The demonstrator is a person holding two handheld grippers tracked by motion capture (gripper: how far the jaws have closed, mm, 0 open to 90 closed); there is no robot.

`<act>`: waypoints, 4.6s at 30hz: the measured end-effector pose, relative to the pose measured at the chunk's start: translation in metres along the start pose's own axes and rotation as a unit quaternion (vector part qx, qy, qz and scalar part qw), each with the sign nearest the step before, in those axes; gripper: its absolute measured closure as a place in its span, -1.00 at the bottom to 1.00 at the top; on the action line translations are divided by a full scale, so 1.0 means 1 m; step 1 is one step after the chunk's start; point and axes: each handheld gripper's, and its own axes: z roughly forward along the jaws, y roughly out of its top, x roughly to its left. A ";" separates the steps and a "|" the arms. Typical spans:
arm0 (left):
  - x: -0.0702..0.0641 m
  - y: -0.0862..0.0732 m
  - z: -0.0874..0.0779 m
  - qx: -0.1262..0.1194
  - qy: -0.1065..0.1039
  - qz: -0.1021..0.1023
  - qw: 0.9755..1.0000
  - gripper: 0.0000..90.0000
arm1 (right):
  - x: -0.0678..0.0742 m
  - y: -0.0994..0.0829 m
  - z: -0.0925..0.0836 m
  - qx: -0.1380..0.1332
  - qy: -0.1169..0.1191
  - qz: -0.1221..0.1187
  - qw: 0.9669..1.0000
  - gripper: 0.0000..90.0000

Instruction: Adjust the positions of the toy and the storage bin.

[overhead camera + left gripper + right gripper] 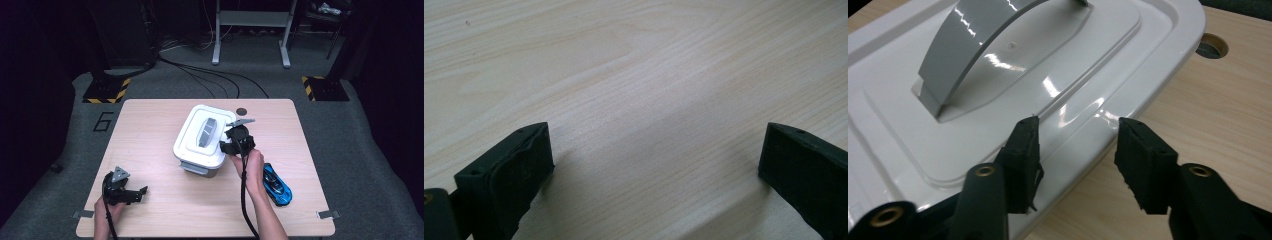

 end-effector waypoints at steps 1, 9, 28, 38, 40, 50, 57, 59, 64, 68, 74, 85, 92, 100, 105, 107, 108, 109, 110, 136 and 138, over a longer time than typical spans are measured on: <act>0.000 0.000 0.000 -0.001 0.000 0.000 1.000 -0.98 | -0.005 0.000 0.001 0.000 0.012 0.001 1.000 0.22; 0.000 0.000 0.000 -0.001 0.000 0.000 1.000 -0.98 | -0.012 0.005 0.003 -0.006 -0.006 -0.009 1.000 0.37; 0.000 0.000 0.000 0.004 -0.002 0.001 1.000 -0.98 | -0.009 0.021 0.007 -0.004 -0.017 -0.014 1.000 -0.21; 0.000 0.000 0.000 0.003 -0.002 -0.001 1.000 -0.98 | 0.023 0.033 0.004 -0.023 0.011 -0.019 1.000 -0.69; 0.000 0.000 0.000 0.003 -0.001 -0.002 1.000 -0.98 | 0.031 0.036 0.008 -0.018 0.013 -0.031 0.999 -0.62; 0.000 0.000 0.000 0.004 -0.004 0.001 1.000 -0.97 | 0.049 0.040 0.022 -0.007 -0.007 -0.053 0.999 0.01; 0.000 0.000 0.000 0.004 -0.005 0.001 1.000 -0.97 | 0.039 0.040 0.019 0.006 -0.013 -0.063 0.998 0.12; 0.000 0.000 0.000 0.004 -0.004 0.001 1.000 -0.97 | 0.035 0.039 0.018 0.007 -0.013 -0.064 0.998 0.16; 0.000 0.000 0.000 0.004 -0.005 0.001 1.000 -0.97 | 0.028 0.037 0.014 0.015 -0.019 -0.076 0.997 0.21; 0.000 0.000 0.000 0.004 -0.005 0.001 1.000 -0.97 | 0.019 0.038 0.012 0.026 -0.019 -0.084 0.996 0.27; 0.000 0.000 0.000 0.004 -0.005 0.001 1.000 -0.97 | 0.002 0.038 0.009 0.035 -0.009 -0.093 0.995 0.34; 0.000 0.000 0.000 0.000 -0.004 0.000 1.000 -0.97 | -0.025 0.038 0.005 0.018 0.006 -0.072 0.997 0.29; 0.000 0.000 0.000 -0.001 -0.003 -0.001 1.000 -0.97 | -0.020 0.042 0.007 0.010 -0.014 -0.085 0.996 0.46; 0.000 0.000 0.000 0.000 -0.003 0.000 1.000 -0.97 | -0.030 0.044 0.007 0.013 -0.008 -0.111 0.994 0.49; 0.000 0.000 0.000 0.000 -0.003 0.000 1.000 -0.97 | -0.044 0.046 0.009 0.008 0.020 -0.132 0.991 0.50; 0.000 0.000 0.000 0.000 -0.004 0.000 1.000 -0.97 | -0.045 0.046 0.009 0.011 0.025 -0.130 0.991 0.50; 0.000 0.000 0.000 0.000 -0.004 0.000 1.000 -0.97 | -0.047 0.048 0.010 0.008 0.029 -0.136 0.990 0.50; 0.000 0.000 0.000 0.000 -0.004 0.000 1.000 -0.97 | -0.047 0.048 0.010 0.014 0.030 -0.133 0.991 0.50; 0.000 0.000 0.000 0.000 -0.004 0.000 1.000 -0.97 | -0.047 0.048 0.010 0.014 0.030 -0.133 0.991 0.50; 0.000 0.000 0.000 0.000 -0.004 0.000 1.000 -0.97 | -0.059 0.052 0.014 0.013 0.074 -0.137 0.988 0.50; 0.000 0.000 0.000 0.000 -0.004 0.000 1.000 -0.97 | -0.058 0.052 0.013 0.017 0.074 -0.128 0.989 0.50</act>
